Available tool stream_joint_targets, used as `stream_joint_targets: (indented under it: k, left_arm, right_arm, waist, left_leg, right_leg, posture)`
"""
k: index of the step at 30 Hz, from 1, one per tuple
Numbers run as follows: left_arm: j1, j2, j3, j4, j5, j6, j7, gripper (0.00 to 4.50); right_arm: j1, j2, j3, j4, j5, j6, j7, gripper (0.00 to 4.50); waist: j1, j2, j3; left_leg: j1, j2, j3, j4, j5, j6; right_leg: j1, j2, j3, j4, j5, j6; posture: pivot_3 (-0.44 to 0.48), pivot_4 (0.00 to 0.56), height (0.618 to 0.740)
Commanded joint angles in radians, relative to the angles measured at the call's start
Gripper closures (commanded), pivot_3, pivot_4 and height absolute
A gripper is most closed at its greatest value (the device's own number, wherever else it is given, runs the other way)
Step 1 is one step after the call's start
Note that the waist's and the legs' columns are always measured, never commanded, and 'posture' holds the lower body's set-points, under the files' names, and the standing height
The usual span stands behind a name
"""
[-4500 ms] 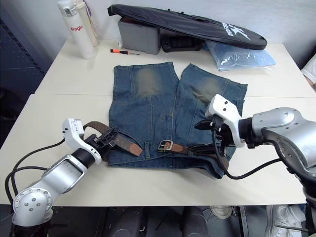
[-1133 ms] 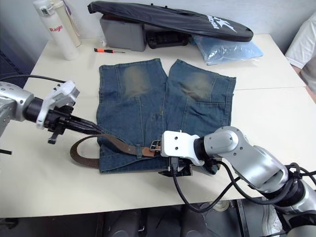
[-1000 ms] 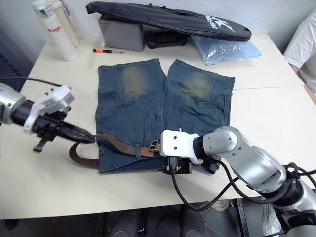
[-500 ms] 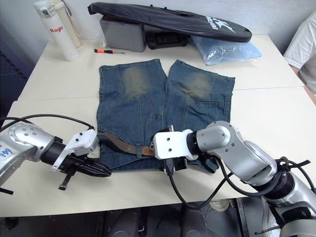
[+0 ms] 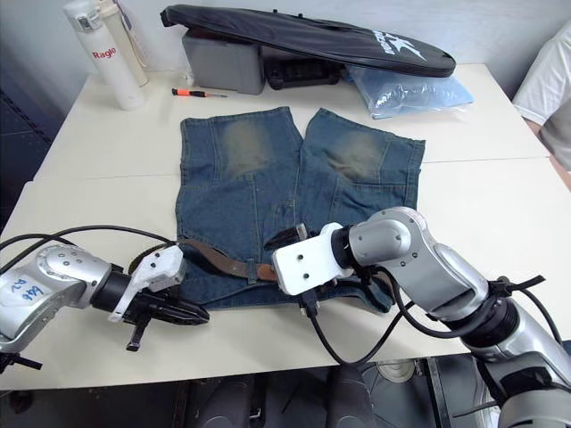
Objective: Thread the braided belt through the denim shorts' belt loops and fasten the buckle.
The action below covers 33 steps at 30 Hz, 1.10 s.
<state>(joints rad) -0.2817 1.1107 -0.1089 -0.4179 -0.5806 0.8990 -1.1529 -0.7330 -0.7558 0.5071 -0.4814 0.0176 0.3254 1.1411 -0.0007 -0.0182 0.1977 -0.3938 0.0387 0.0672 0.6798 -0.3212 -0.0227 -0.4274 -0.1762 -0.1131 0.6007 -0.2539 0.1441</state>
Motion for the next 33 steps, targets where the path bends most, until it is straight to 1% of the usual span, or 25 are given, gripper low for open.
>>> stream_joint_targets:
  k: [1,4,7,11,15,18,22,25,28,29,32,33]
  left_arm:
    - [-0.003,0.030,0.083,0.008,-0.020,0.017,0.002,4.50]
    - [0.017,0.056,0.083,0.022,0.019,-0.014,-0.004,4.50]
    - [0.051,0.071,0.031,0.035,0.103,-0.100,0.002,4.50]
    - [0.065,0.012,0.004,0.055,0.153,-0.136,0.050,4.50]
    - [0.056,-0.012,-0.043,0.085,0.227,-0.179,0.083,4.50]
    - [0.046,-0.039,-0.032,0.090,0.212,-0.169,0.087,4.50]
    - [0.036,-0.053,-0.019,0.091,0.192,-0.142,0.080,4.50]
    - [0.000,-0.069,0.048,0.074,0.100,-0.066,0.063,4.50]
    - [-0.035,-0.078,0.110,0.086,0.065,-0.035,0.078,4.50]
    - [-0.041,-0.078,0.120,0.090,0.062,-0.033,0.082,4.50]
    - [-0.034,-0.052,0.099,0.105,0.135,-0.107,0.087,4.50]
    - [-0.026,-0.056,0.094,0.110,0.146,-0.124,0.092,4.50]
  right_arm:
    - [-0.024,0.006,-0.027,-0.007,0.003,-0.029,0.030,2.66]
    - [-0.029,0.010,-0.032,0.002,0.003,-0.032,0.044,2.66]
    - [-0.033,0.018,-0.033,0.010,0.001,-0.028,0.051,2.66]
    - [-0.032,0.024,-0.034,0.011,-0.004,-0.013,0.053,2.66]
    - [-0.028,0.023,-0.032,0.011,-0.012,0.004,0.054,2.66]
    - [-0.023,0.023,-0.031,0.011,-0.015,0.011,0.053,2.66]
    - [-0.015,0.026,-0.030,0.012,-0.019,0.014,0.050,2.66]
    - [-0.010,0.026,-0.031,0.014,-0.019,0.015,0.050,2.66]
    - [-0.002,0.026,-0.032,0.011,-0.018,0.019,0.048,2.66]
    - [0.000,0.026,-0.033,0.011,-0.018,0.019,0.048,2.66]
    - [0.004,0.026,-0.033,0.012,-0.019,0.019,0.047,2.66]
    - [0.005,0.026,-0.033,0.013,-0.019,0.019,0.047,2.66]
  waist:
    - [0.000,0.000,0.000]
    - [-0.001,0.000,0.000]
    - [-0.001,0.000,0.000]
    - [-0.001,0.000,0.000]
    - [0.002,0.000,0.000]
    - [0.002,0.000,0.000]
    - [0.002,0.000,0.000]
    - [0.003,0.000,0.000]
    - [0.001,0.000,0.000]
    - [0.000,0.000,0.000]
    - [-0.003,0.000,0.000]
    - [-0.004,0.000,0.000]
  left_leg:
    - [0.000,0.000,0.000,0.000,0.000,0.000]
    - [0.000,0.000,0.000,0.001,0.000,0.000]
    - [0.000,0.000,0.000,0.001,0.000,0.000]
    - [0.000,0.000,0.000,0.001,0.000,0.000]
    - [0.001,0.000,0.000,0.002,0.000,0.000]
    - [0.002,0.000,0.000,0.002,0.000,0.000]
    - [0.002,0.000,0.000,0.003,0.000,0.000]
    - [0.002,0.000,0.000,0.003,0.000,0.000]
    - [0.002,0.000,0.000,0.003,0.000,0.000]
    - [0.002,0.000,0.000,0.003,0.000,0.000]
    - [0.002,0.000,0.000,0.003,0.000,0.000]
    - [0.002,0.000,0.001,0.003,0.000,0.000]
  right_leg:
    - [0.000,0.000,0.000,0.000,0.000,0.000]
    - [0.000,0.000,0.000,0.001,0.000,0.000]
    - [0.000,0.000,0.000,0.001,0.000,0.000]
    - [0.000,0.000,0.000,0.002,0.000,-0.001]
    - [0.000,0.000,0.000,0.002,0.000,-0.001]
    - [0.000,0.000,0.001,0.004,0.000,-0.001]
    - [0.001,0.000,0.001,0.006,-0.001,-0.001]
    - [0.001,0.000,0.001,0.006,-0.001,-0.001]
    - [0.000,0.000,0.001,0.006,-0.001,-0.001]
    - [0.000,0.000,0.001,0.006,-0.001,-0.001]
    - [0.000,0.000,0.001,0.006,-0.001,-0.001]
    - [0.000,0.000,0.001,0.006,-0.001,-0.001]
  posture:
    - [0.000,0.150,0.740]
    - [0.000,0.150,0.740]
    - [0.000,0.150,0.740]
    - [0.000,0.150,0.740]
    - [0.000,0.150,0.740]
    - [0.000,0.150,0.740]
    - [0.000,0.150,0.740]
    - [0.000,0.150,0.740]
    - [0.000,0.150,0.740]
    - [0.000,0.150,0.740]
    - [0.000,0.150,0.740]
    - [0.000,0.150,0.740]
